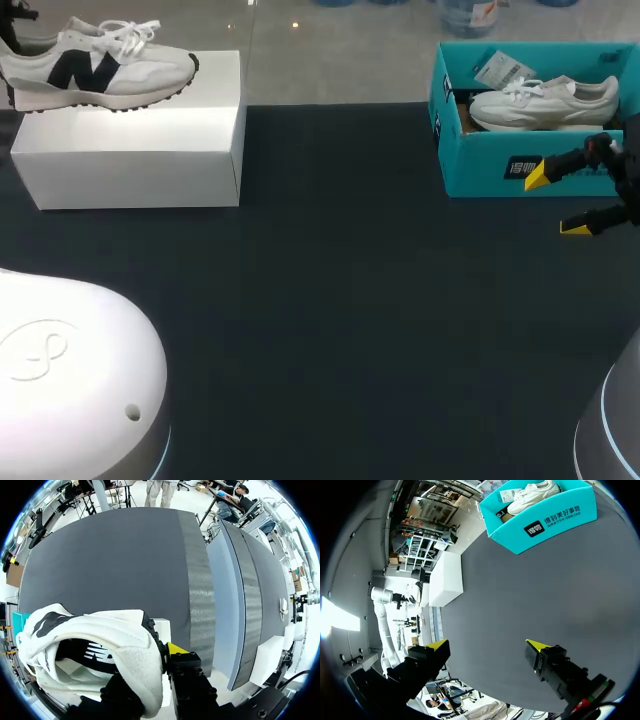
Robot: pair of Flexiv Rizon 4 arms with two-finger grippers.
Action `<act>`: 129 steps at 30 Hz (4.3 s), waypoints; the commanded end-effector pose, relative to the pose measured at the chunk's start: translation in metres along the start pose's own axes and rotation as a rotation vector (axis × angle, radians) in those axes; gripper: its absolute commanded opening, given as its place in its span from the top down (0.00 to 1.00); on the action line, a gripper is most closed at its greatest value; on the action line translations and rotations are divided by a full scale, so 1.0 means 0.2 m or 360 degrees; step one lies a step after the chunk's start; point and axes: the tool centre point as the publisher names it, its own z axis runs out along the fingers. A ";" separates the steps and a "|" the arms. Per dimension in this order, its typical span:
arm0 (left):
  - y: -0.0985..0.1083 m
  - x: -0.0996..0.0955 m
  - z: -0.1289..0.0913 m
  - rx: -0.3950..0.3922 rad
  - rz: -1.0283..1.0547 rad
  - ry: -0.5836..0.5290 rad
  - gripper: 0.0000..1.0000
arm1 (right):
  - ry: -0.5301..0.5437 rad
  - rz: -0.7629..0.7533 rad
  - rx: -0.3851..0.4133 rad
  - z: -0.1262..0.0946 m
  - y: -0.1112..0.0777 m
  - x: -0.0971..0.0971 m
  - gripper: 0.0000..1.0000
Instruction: Take the shoe out of the shoebox, open the shoe tongue, remove and reinsert the insole, then place the shoe into the shoebox
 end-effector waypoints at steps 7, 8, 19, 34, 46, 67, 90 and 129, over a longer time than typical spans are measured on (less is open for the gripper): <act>0.11 -0.03 0.03 -0.0003 0.0062 -0.0080 1.00 | -0.0006 0.0002 -0.0002 0.00 0.00 0.00 0.00; 0.13 -0.04 0.05 -0.0022 0.0057 -0.0087 1.00 | -0.0006 0.0002 -0.0002 0.00 0.00 0.00 0.00; 0.34 -0.07 0.18 -0.0080 0.0031 -0.0057 1.00 | -0.0006 0.0002 -0.0002 0.00 0.00 0.00 0.00; 0.34 -0.09 0.53 -0.0189 0.0007 -0.0005 1.00 | -0.0006 0.0002 -0.0002 0.00 0.00 0.00 0.00; 0.40 -0.14 0.82 -0.0232 -0.0113 0.0028 1.00 | -0.0006 0.0002 -0.0002 0.00 0.00 0.00 0.00; 0.40 -0.13 1.05 -0.0132 -0.0107 0.0101 1.00 | -0.0006 0.0002 -0.0002 0.00 0.00 0.00 0.00; 0.36 -0.13 1.03 -0.0082 -0.0111 0.0107 0.00 | -0.0006 0.0002 -0.0002 0.00 0.00 0.00 0.00; 0.16 -0.25 0.03 -0.0088 -0.0472 -0.0177 0.00 | -0.0637 -0.0034 -0.0004 -0.33 0.26 -0.20 0.00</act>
